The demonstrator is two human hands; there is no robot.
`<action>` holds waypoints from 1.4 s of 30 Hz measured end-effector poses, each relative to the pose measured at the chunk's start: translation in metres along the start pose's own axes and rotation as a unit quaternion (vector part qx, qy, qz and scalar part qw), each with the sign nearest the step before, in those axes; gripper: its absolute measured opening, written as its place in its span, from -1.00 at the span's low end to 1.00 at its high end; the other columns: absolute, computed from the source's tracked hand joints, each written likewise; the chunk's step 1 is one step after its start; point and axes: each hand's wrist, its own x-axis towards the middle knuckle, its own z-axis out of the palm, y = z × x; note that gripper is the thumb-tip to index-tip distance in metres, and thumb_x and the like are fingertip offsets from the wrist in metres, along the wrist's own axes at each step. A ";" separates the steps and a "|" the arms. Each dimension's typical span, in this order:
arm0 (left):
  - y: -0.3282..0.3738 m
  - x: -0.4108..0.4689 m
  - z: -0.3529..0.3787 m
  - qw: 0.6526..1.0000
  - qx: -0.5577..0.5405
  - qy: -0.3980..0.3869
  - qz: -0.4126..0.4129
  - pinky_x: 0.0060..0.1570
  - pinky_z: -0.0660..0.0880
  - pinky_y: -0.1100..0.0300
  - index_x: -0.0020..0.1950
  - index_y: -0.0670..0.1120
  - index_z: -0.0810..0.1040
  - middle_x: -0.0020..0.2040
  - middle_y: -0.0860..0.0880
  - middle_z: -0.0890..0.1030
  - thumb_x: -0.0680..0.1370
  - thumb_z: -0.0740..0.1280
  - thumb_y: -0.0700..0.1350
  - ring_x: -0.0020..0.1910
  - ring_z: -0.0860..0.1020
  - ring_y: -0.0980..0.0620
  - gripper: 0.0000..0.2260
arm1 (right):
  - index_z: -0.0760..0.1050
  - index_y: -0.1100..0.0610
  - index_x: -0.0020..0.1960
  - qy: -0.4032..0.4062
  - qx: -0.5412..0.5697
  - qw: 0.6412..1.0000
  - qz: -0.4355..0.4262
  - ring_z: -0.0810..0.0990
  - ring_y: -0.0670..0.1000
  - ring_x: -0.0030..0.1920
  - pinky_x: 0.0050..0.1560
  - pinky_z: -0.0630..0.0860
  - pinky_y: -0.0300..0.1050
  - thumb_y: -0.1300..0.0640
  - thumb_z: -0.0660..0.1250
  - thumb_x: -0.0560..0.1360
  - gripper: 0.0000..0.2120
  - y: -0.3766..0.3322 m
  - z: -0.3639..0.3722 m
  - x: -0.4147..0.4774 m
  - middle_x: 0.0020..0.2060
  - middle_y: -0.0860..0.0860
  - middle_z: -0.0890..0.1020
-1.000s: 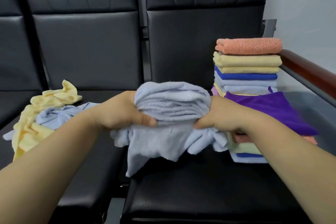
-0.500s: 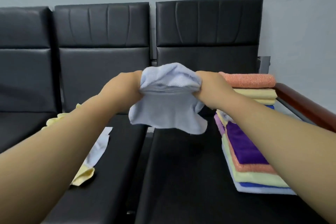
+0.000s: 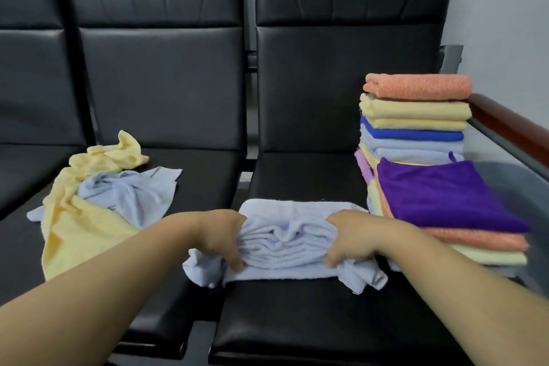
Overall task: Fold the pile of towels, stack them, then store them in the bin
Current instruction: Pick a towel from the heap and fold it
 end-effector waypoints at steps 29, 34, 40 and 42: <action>-0.013 0.034 0.004 0.989 -0.054 0.138 -0.007 0.00 0.56 0.04 -0.10 -0.01 0.57 -0.12 0.03 0.64 0.57 0.35 0.14 -0.08 0.60 -0.02 -0.77 | 0.46 0.07 -0.17 0.095 0.182 0.978 0.043 0.47 0.04 -0.17 -0.08 0.43 0.00 -0.25 0.27 0.60 -0.59 -0.009 -0.002 -0.003 -0.16 0.05 0.52; -0.008 0.043 0.002 0.989 -0.044 0.137 0.029 -0.03 0.57 0.07 -0.11 -0.02 0.59 -0.13 0.03 0.63 0.57 0.37 0.15 -0.11 0.59 0.00 -0.75 | 0.58 0.21 0.18 0.140 -0.009 0.987 0.083 0.63 0.11 0.12 -0.08 0.46 -0.13 0.15 0.19 0.65 -0.76 -0.002 0.005 0.006 0.12 0.10 0.65; -0.010 0.050 0.006 0.982 -0.025 0.172 0.068 -0.16 0.48 0.11 -0.12 -0.01 0.45 -0.19 0.01 0.57 0.65 0.28 0.04 -0.25 0.47 0.04 -0.81 | 0.30 0.08 -0.13 0.182 -0.048 0.978 0.087 0.40 -0.07 -0.24 -0.39 0.20 -0.24 0.20 0.19 0.65 -0.81 0.006 0.016 0.018 -0.16 -0.02 0.46; -0.011 0.052 0.007 0.980 -0.025 0.182 0.074 -0.17 0.48 0.09 -0.13 0.01 0.41 -0.19 0.01 0.56 0.66 0.25 0.02 -0.27 0.46 0.04 -0.81 | 0.20 0.06 -0.20 0.202 -0.037 0.975 0.087 0.34 -0.08 -0.31 -0.41 0.17 -0.19 0.22 0.18 0.63 -0.73 0.007 0.017 0.019 -0.24 -0.03 0.41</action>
